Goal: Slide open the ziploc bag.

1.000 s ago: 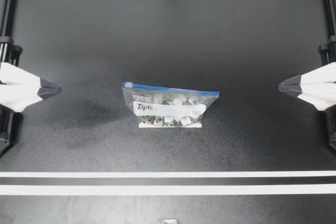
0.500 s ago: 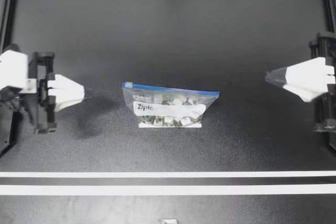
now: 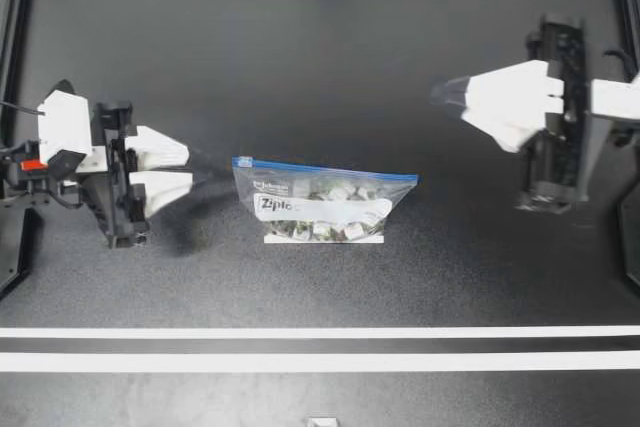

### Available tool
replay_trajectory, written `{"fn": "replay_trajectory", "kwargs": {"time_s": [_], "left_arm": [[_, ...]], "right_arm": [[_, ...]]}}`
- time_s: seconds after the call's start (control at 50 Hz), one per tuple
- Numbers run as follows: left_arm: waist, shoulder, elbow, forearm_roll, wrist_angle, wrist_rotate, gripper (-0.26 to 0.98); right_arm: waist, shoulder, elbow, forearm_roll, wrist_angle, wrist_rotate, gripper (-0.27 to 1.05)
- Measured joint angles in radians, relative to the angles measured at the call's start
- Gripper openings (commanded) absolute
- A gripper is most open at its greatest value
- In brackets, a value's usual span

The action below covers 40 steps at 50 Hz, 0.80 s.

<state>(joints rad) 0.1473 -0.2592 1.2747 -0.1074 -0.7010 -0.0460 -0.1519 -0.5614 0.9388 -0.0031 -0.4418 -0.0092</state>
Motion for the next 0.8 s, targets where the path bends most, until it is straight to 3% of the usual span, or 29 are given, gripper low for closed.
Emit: {"fn": "replay_trajectory", "kwargs": {"time_s": [0.28,0.52,0.8], "left_arm": [[-0.031,0.132,-0.063,0.011,-0.067,-0.054,0.42],[-0.034,0.166,-0.089,0.012,-0.101,-0.074,0.39],[-0.035,0.166,-0.095,0.018,-0.106,-0.075,-0.03]], "right_arm": [[-0.006,0.137,-0.092,-0.011,-0.017,-0.003,0.32],[-0.006,0.282,-0.179,-0.02,-0.02,-0.003,0.42],[0.002,0.44,-0.279,-0.054,-0.003,0.002,0.43]]}}
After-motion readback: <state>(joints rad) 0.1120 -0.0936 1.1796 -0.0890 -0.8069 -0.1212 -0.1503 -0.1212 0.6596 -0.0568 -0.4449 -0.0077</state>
